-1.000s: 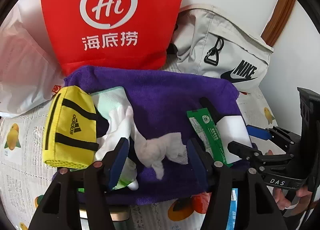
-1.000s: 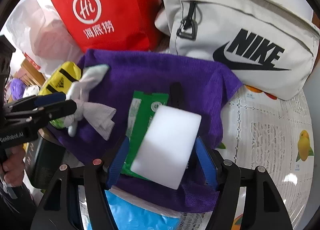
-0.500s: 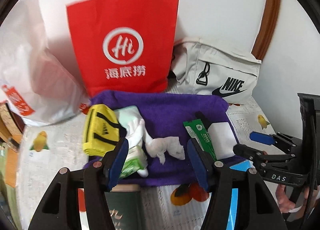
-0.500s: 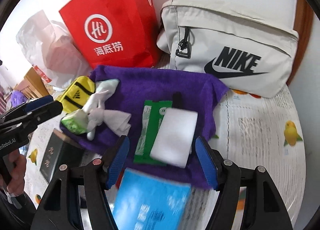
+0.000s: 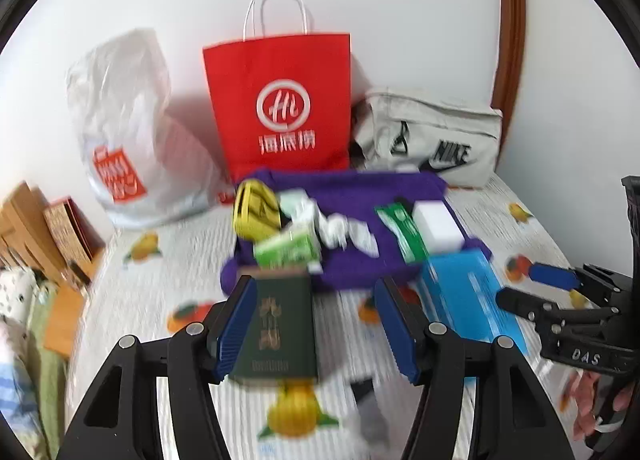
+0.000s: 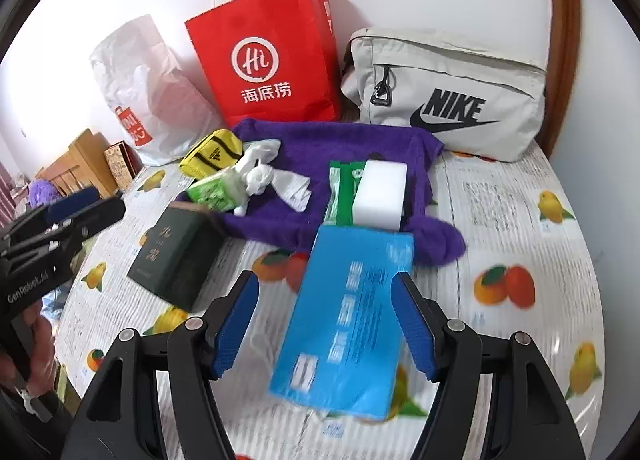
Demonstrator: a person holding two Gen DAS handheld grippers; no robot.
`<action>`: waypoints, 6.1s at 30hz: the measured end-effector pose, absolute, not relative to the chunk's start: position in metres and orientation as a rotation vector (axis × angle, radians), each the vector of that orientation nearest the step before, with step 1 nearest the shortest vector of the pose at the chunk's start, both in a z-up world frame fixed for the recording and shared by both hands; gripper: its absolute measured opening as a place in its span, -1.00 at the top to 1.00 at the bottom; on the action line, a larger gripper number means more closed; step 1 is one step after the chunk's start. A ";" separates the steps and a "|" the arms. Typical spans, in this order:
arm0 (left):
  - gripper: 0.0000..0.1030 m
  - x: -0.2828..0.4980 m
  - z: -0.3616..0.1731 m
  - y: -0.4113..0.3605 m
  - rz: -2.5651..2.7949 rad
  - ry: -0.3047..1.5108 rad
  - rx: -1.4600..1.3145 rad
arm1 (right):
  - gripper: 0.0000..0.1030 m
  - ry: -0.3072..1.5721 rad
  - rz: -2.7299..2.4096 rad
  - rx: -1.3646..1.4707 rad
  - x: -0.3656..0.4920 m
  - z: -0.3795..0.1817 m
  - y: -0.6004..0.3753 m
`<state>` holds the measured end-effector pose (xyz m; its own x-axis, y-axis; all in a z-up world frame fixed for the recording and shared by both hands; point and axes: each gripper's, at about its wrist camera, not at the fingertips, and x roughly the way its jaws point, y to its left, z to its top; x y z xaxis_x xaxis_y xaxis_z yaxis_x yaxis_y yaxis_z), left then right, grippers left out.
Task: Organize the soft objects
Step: 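Grasp the clear mesh bag with the right tool while the left tool approaches the black watch strap, then grasp the black watch strap with the left tool while the right tool holds the mesh bag, then carry the strap with the left tool while the right tool carries the mesh bag toward the towel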
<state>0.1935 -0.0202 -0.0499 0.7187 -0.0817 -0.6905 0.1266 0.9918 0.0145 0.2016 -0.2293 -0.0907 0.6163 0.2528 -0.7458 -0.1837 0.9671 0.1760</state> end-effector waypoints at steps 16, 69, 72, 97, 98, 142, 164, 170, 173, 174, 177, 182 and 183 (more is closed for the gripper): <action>-0.15 0.136 -0.130 0.034 -0.132 0.971 -0.109 | -0.32 0.931 0.362 0.033 0.120 -0.136 -0.196; -0.43 0.148 -0.191 -0.044 -0.226 1.035 -0.007 | 0.80 0.943 0.344 0.008 0.063 -0.206 -0.220; -0.49 0.154 -0.197 -0.058 -0.155 1.017 0.095 | 0.80 0.942 0.365 0.040 0.064 -0.207 -0.224; 0.32 0.162 -0.194 -0.043 -0.246 0.993 0.083 | 0.80 0.941 0.353 0.052 0.067 -0.207 -0.224; 0.32 0.162 -0.194 -0.046 -0.241 0.987 0.101 | 0.80 0.942 0.354 0.051 0.068 -0.207 -0.223; 0.60 0.127 -0.101 0.045 -0.215 0.868 -0.125 | 0.83 0.796 0.323 0.055 0.070 -0.105 -0.224; 0.59 0.194 -0.059 0.041 -0.243 0.844 -0.117 | 0.83 0.715 0.361 0.040 0.155 -0.053 -0.207; 0.59 0.222 -0.056 0.040 -0.248 0.850 -0.138 | 0.83 0.721 0.365 0.038 0.190 -0.051 -0.204; 0.59 0.238 -0.054 0.041 -0.250 0.845 -0.150 | 0.83 0.730 0.351 0.050 0.206 -0.053 -0.206; 0.59 0.242 -0.054 0.041 -0.248 0.847 -0.154 | 0.83 0.732 0.349 0.052 0.211 -0.053 -0.206; 0.59 0.259 -0.055 0.041 -0.255 0.856 -0.157 | 0.83 0.730 0.342 0.054 0.229 -0.053 -0.209; 0.59 0.284 -0.057 0.038 -0.244 0.856 -0.143 | 0.83 0.746 0.335 0.059 0.261 -0.060 -0.212; 0.59 0.289 -0.057 0.039 -0.243 0.857 -0.149 | 0.83 0.749 0.334 0.060 0.266 -0.061 -0.212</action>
